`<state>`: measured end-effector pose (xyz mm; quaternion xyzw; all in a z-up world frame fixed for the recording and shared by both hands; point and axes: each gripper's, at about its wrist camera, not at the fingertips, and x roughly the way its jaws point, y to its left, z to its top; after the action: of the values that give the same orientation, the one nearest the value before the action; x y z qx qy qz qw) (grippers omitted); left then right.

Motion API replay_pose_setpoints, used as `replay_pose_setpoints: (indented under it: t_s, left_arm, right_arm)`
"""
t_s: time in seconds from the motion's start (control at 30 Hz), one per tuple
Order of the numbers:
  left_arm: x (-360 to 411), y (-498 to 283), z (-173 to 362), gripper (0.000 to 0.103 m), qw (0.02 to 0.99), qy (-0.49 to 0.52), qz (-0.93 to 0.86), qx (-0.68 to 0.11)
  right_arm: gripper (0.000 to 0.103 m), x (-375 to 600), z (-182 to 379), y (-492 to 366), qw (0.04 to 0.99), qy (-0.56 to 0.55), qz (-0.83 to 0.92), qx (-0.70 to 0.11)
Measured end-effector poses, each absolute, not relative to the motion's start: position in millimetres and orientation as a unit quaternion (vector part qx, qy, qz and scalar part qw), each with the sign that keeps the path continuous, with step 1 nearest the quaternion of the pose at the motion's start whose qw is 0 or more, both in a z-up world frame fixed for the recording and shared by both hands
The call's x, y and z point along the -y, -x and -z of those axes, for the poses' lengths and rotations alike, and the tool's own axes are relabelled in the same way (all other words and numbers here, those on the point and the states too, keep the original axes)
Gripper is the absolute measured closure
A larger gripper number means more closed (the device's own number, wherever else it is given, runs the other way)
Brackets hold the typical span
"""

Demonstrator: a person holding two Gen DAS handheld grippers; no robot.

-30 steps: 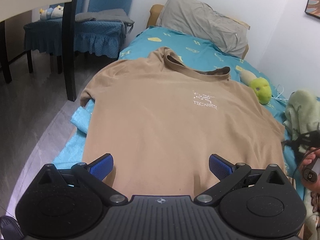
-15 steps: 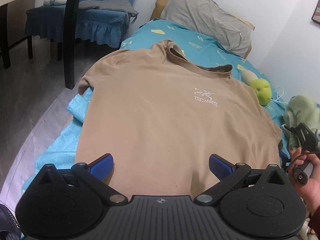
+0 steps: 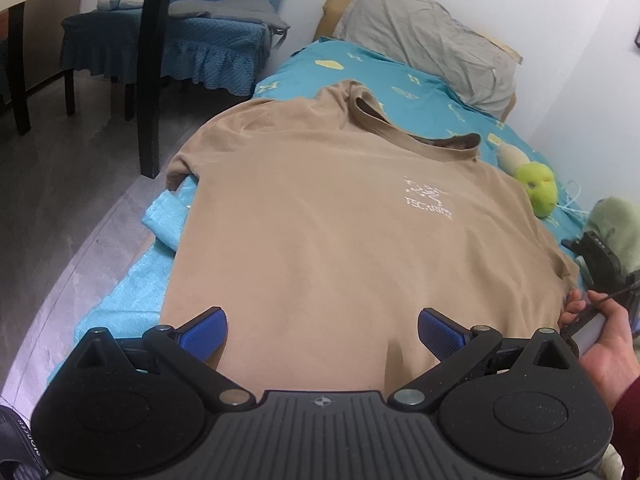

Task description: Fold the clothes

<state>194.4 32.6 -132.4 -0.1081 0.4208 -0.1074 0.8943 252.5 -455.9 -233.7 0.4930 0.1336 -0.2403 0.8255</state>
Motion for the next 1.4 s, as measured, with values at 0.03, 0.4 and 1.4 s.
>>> replay_pose_setpoints:
  t_s: [0.03,0.4,1.4]
  left_arm:
    - [-33.3,-195.9,133.1,0.000,0.894,0.110,0.106,-0.422]
    - [-36.4,-206.3,121.8,0.000,0.905,0.124,0.095,-0.397]
    - [-103.5,-223.2,106.2,0.001,0.922,0.127,0.012,-0.365]
  right_arm:
    - [0.021,461.1,235.5,-257.5,0.824,-0.495,0.240,-0.134]
    - [0.092,452.9,208.6,-301.0,0.877,-0.375,0.221,-0.204]
    - [0.000,144.1,133.9,-357.6,0.966,-0.040,-0.056,-0.247]
